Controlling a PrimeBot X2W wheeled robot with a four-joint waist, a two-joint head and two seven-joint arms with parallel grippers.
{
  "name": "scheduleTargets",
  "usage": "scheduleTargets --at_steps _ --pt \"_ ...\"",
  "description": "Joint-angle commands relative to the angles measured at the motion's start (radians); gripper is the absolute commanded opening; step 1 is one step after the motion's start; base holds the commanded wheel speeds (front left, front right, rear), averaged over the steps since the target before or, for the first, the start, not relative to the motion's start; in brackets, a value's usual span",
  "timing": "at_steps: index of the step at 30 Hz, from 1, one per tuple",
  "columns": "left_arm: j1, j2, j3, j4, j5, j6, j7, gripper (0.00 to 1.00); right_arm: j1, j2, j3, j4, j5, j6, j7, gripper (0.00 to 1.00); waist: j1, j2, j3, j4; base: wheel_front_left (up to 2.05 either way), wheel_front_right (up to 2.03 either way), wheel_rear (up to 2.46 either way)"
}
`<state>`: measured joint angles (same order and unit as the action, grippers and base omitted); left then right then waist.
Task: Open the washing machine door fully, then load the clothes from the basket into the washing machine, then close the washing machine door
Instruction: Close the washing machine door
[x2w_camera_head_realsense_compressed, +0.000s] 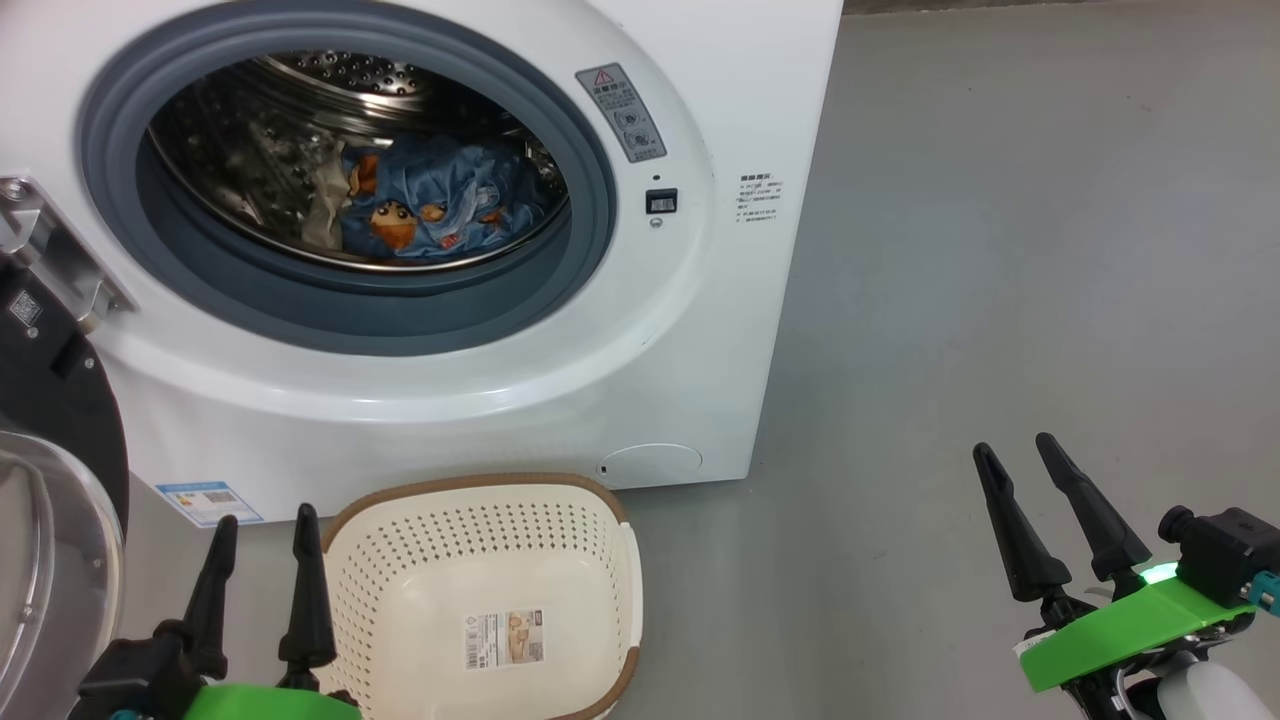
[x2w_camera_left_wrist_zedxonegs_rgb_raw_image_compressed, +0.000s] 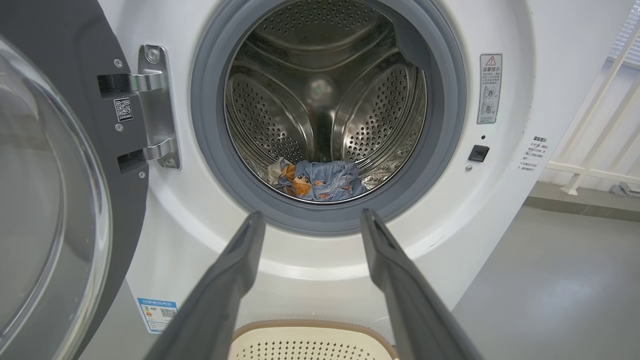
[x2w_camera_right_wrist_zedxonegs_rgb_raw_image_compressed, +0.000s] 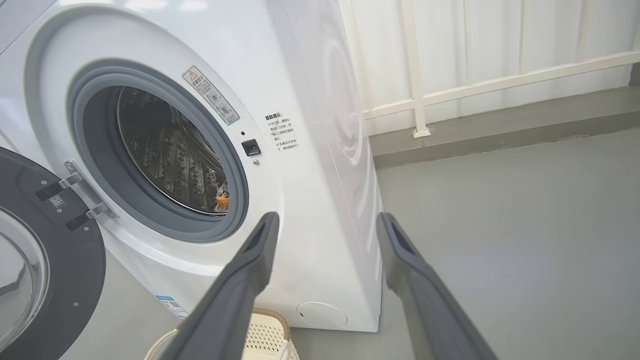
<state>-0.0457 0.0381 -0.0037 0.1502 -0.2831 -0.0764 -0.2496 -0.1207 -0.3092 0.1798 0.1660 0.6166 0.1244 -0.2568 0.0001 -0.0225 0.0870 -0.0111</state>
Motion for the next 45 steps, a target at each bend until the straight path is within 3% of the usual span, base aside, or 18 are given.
scheduleTargets --at_steps 1,27,45 --pt "-0.03 0.013 0.036 -0.023 0.006 -0.01 -0.012 1.0 -0.01 -0.012 0.017 -0.025 -0.015 0.006 -0.005 1.0 -0.0001 0.0 0.002 0.0 0.0 0.0 0.0" --pt "-0.028 0.012 0.041 -0.036 -0.009 -0.009 -0.012 1.0 -0.01 -0.01 0.012 -0.025 -0.011 0.006 -0.005 1.0 -0.0001 0.0 0.003 0.003 -0.05 0.05 0.0" --pt "-0.025 0.012 0.038 -0.041 -0.001 -0.008 -0.012 1.0 -0.008 -0.01 0.01 -0.025 -0.008 0.006 -0.005 1.0 -0.0001 0.0 0.004 0.005 -1.43 1.43 0.0"
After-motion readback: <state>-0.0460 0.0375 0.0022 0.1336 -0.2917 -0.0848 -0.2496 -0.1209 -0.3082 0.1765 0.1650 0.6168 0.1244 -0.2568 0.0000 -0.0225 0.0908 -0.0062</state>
